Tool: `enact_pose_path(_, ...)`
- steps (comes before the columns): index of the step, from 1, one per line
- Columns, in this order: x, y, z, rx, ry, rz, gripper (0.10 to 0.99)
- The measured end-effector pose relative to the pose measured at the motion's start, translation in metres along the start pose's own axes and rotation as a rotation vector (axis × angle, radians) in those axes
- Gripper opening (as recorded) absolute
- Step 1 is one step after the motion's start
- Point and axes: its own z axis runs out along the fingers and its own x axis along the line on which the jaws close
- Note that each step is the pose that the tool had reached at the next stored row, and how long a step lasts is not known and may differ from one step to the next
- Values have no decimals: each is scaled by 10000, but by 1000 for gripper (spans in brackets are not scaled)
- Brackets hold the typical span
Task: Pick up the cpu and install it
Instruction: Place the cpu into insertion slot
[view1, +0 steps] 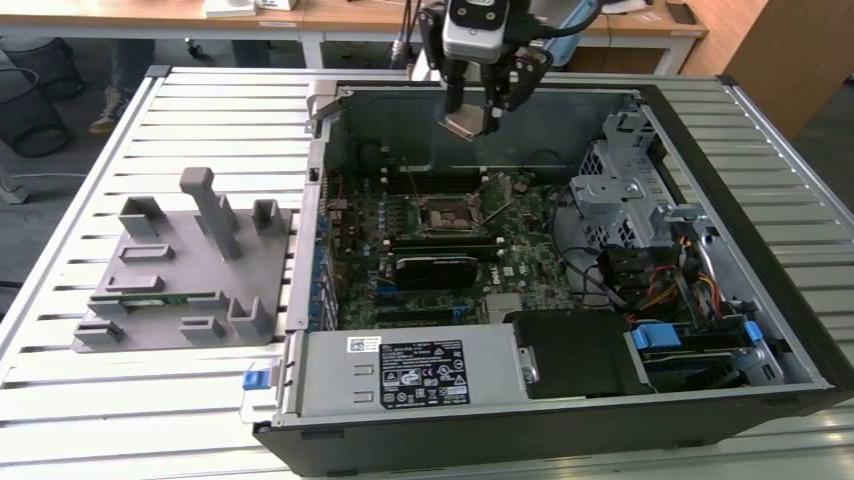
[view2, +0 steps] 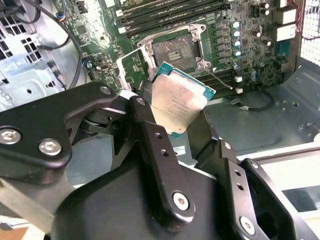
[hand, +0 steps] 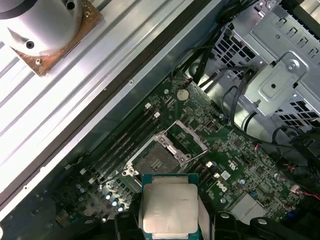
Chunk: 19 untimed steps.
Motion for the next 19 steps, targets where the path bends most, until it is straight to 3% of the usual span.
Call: enact_pose_path(19, 1, -1, 11, -6, -91, 1854, 525)
